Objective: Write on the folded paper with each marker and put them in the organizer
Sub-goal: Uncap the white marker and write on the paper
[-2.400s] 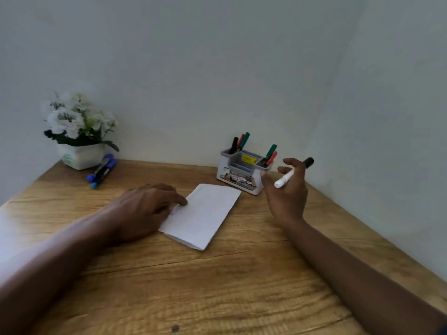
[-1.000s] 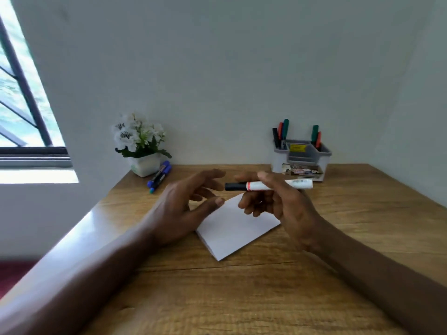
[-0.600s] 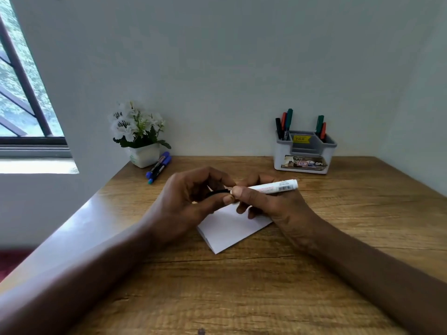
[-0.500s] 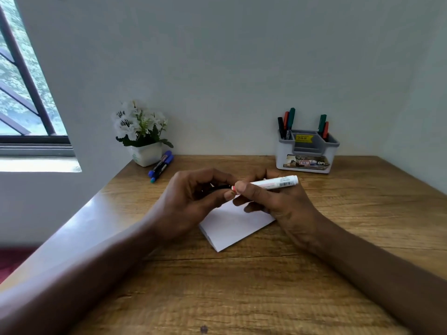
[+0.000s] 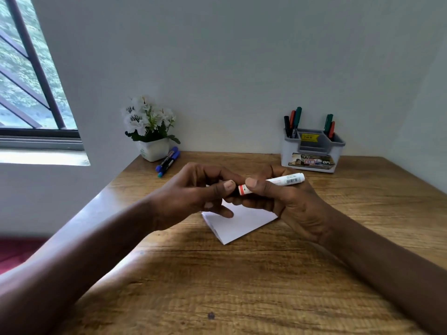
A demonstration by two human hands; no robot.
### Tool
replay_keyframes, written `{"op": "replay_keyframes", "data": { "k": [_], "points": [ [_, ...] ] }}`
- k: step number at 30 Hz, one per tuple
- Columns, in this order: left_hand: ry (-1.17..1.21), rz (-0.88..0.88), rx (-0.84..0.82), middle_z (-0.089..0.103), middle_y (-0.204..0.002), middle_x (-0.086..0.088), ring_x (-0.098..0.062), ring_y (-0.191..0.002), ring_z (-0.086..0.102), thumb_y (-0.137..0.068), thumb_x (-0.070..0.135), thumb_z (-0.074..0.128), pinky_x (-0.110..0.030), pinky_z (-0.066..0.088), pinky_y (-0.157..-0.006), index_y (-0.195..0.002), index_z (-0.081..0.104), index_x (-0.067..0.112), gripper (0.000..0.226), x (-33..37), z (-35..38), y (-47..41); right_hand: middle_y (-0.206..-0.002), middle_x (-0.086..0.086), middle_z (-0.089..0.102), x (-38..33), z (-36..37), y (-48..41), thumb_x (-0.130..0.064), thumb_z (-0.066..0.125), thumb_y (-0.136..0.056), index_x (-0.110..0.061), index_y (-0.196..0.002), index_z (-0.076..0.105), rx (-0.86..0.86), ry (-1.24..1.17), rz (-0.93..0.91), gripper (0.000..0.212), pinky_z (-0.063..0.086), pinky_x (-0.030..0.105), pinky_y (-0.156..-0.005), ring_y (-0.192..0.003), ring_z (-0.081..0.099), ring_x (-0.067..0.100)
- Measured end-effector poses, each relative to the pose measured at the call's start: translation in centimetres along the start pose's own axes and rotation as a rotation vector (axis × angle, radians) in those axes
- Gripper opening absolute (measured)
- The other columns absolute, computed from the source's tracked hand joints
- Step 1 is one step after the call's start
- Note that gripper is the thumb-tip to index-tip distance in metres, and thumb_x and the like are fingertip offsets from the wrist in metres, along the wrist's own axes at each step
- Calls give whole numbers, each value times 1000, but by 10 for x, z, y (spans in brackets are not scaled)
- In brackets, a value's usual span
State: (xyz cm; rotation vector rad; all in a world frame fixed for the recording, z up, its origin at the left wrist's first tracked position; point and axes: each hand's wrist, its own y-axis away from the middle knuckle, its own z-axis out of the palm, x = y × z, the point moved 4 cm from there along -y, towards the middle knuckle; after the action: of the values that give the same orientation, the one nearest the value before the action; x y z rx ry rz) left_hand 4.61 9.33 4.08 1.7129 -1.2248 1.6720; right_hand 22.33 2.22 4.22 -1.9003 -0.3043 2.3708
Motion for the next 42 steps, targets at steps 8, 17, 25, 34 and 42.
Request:
{"op": "replay_keyframes", "data": {
  "k": [8, 17, 25, 34, 42],
  "points": [
    [-34, 55, 250, 71, -95, -8, -19, -81, 64, -88, 36, 72, -35, 58, -81, -116, 74, 15, 35, -3, -33, 3, -104, 26, 76, 3, 0, 0, -30, 82, -70, -1, -100, 65, 70, -116, 13, 46, 65, 35, -70, -94, 76, 42],
    [-752, -122, 436, 76, -94, 17, -4, -91, 71, -77, 37, 85, -37, 59, -87, -95, 76, 35, 20, -25, -67, 8, -47, -5, 54, 3, -26, -2, -69, 51, -85, -16, -73, 70, 470, 20, -54, 57, 37, 23, -38, -41, 42, 10],
    [-1098, -125, 425, 65, -84, 28, 9, -83, 57, -85, 54, 72, -21, 41, -61, -98, 74, 43, 16, -24, -60, 5, -103, -17, 74, 9, -9, -2, -52, 49, -98, -40, -117, 64, 242, 773, -250, 27, 56, 23, -79, -97, 68, 0],
    [-1103, -281, 271, 58, -134, 13, -1, -113, 54, -74, 90, 42, -30, 48, -89, -140, 46, 44, 81, -27, -65, 7, -146, -20, 54, 21, -11, -6, -60, 64, -90, -50, -132, 54, -82, 1274, 22, 44, 46, 28, -97, -127, 52, 6],
    [-1137, -529, 32, 4, -169, 12, -14, -153, 13, -65, 97, 35, -36, 17, -119, -162, 8, 30, 120, -31, -53, 13, -124, -39, 55, 14, -22, -8, -59, 69, -85, -48, -121, 63, -97, 1219, -150, 38, 40, 14, -87, -115, 49, -17]
  ]
}}
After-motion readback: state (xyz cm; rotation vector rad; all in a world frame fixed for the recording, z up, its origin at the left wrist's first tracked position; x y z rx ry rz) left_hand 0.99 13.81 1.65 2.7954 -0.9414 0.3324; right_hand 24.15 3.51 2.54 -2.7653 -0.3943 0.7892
